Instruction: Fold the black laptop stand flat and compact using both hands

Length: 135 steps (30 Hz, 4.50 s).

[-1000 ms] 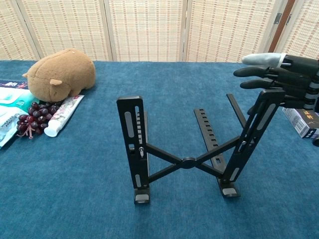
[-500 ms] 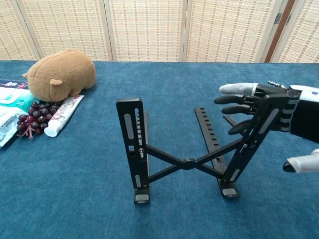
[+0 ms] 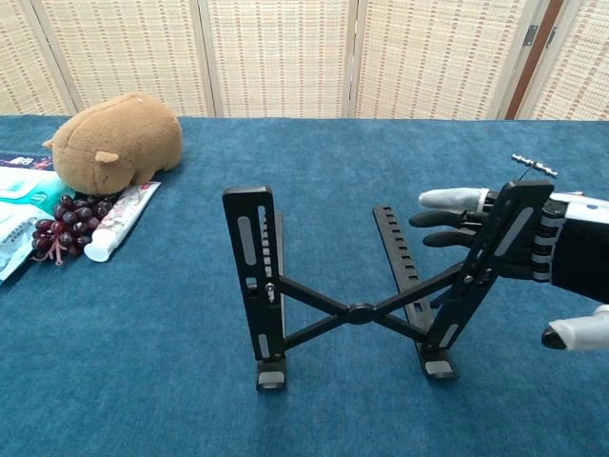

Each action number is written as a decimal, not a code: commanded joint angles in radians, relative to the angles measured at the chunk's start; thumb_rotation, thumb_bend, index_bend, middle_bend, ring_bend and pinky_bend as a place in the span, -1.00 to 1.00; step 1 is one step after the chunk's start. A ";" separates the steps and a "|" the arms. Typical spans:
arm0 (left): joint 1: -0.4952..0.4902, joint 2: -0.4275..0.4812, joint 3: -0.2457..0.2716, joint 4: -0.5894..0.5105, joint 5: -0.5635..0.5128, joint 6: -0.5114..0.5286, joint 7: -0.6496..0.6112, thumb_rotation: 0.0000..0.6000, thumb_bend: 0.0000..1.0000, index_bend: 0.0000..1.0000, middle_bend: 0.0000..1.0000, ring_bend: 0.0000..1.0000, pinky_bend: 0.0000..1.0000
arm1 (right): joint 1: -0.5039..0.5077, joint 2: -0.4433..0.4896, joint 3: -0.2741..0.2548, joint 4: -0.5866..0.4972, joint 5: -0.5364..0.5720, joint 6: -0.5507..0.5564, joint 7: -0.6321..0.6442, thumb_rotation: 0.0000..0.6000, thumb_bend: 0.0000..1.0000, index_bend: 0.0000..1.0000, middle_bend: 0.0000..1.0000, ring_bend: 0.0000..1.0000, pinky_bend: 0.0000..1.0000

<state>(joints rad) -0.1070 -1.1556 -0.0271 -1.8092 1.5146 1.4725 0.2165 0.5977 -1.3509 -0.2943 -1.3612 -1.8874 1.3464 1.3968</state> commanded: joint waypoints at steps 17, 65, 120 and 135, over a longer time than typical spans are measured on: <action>-0.021 -0.003 0.002 0.017 0.004 -0.033 -0.002 1.00 -0.66 -0.66 -0.64 -0.64 -1.00 | -0.041 -0.021 -0.012 0.037 0.010 0.067 0.021 1.00 -1.00 -1.00 -0.85 -0.89 -0.63; -0.541 -0.193 0.034 0.144 0.134 -0.611 -0.581 1.00 -0.66 -0.45 -0.73 -0.75 -1.00 | -0.169 0.229 0.084 -0.265 -0.032 0.291 -0.280 1.00 -1.00 -1.00 -0.86 -0.90 -0.63; -0.632 -0.284 0.067 0.157 0.038 -0.645 -0.582 1.00 -0.66 -0.43 -0.74 -0.76 -1.00 | -0.216 0.218 0.106 -0.212 -0.024 0.304 -0.246 1.00 -1.00 -1.00 -0.86 -1.00 -0.63; -0.543 -0.144 0.033 0.100 0.006 -0.453 -0.456 1.00 -0.66 -0.48 -0.74 -0.76 -1.00 | -0.160 0.428 0.098 -0.352 -0.022 0.124 -0.542 1.00 -1.00 -1.00 -0.99 -1.00 -0.63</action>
<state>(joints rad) -0.6663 -1.3182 0.0128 -1.6972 1.5310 0.9982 -0.2588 0.4221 -0.9479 -0.1921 -1.6861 -1.9084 1.5001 0.8838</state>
